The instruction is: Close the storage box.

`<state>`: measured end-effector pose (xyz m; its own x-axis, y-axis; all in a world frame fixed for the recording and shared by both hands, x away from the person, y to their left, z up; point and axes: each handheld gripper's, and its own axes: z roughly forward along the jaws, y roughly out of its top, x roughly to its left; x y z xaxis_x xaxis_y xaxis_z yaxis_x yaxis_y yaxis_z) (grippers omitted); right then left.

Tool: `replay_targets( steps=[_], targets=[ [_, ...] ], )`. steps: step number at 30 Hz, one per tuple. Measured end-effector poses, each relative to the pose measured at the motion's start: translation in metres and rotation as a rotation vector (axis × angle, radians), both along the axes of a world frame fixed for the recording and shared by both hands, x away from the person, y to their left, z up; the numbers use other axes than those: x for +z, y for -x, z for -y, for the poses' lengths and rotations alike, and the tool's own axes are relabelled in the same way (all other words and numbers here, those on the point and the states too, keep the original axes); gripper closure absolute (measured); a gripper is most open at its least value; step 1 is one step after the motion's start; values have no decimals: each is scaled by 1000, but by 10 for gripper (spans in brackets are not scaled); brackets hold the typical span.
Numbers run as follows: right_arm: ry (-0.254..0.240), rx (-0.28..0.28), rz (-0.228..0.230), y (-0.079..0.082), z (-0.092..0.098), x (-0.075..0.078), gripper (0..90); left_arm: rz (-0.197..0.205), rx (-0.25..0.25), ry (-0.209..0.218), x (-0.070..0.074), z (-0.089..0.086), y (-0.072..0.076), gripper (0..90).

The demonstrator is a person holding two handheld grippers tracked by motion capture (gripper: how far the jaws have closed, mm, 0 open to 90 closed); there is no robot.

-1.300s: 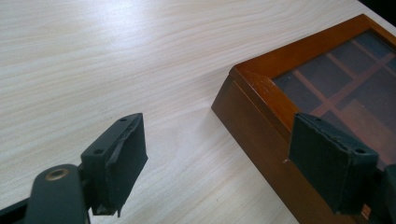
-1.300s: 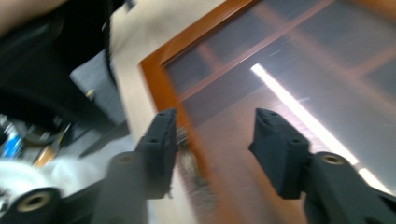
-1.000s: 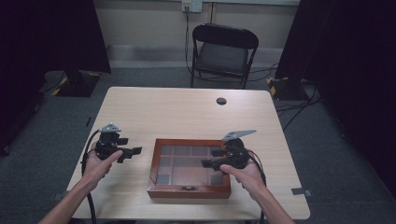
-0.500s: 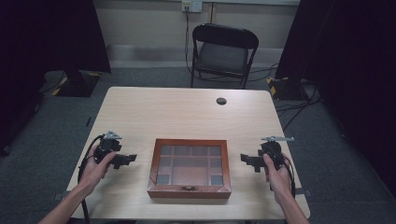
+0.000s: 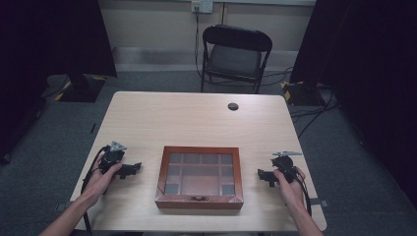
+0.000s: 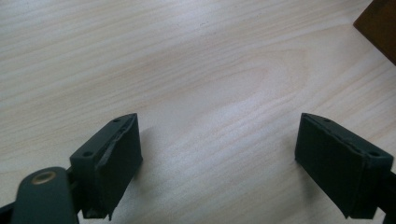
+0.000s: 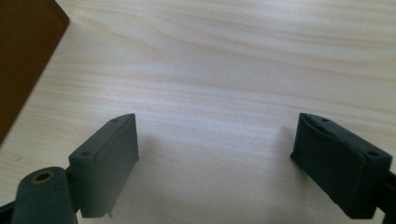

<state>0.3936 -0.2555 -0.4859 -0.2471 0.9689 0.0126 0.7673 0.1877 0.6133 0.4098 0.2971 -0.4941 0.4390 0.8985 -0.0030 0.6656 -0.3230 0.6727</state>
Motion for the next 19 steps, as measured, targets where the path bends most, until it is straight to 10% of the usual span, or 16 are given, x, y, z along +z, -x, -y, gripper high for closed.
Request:
replay_targets(
  steps=[7, 19],
  targets=[
    [-11, 30, 130, 2, 4, -15, 0, 48, 0, 23, -9, 3, 1, 0],
    [-9, 28, 130, 2, 4, -15, 0, 53, 9, 19, -9, 3, 2, 2]
  ],
)
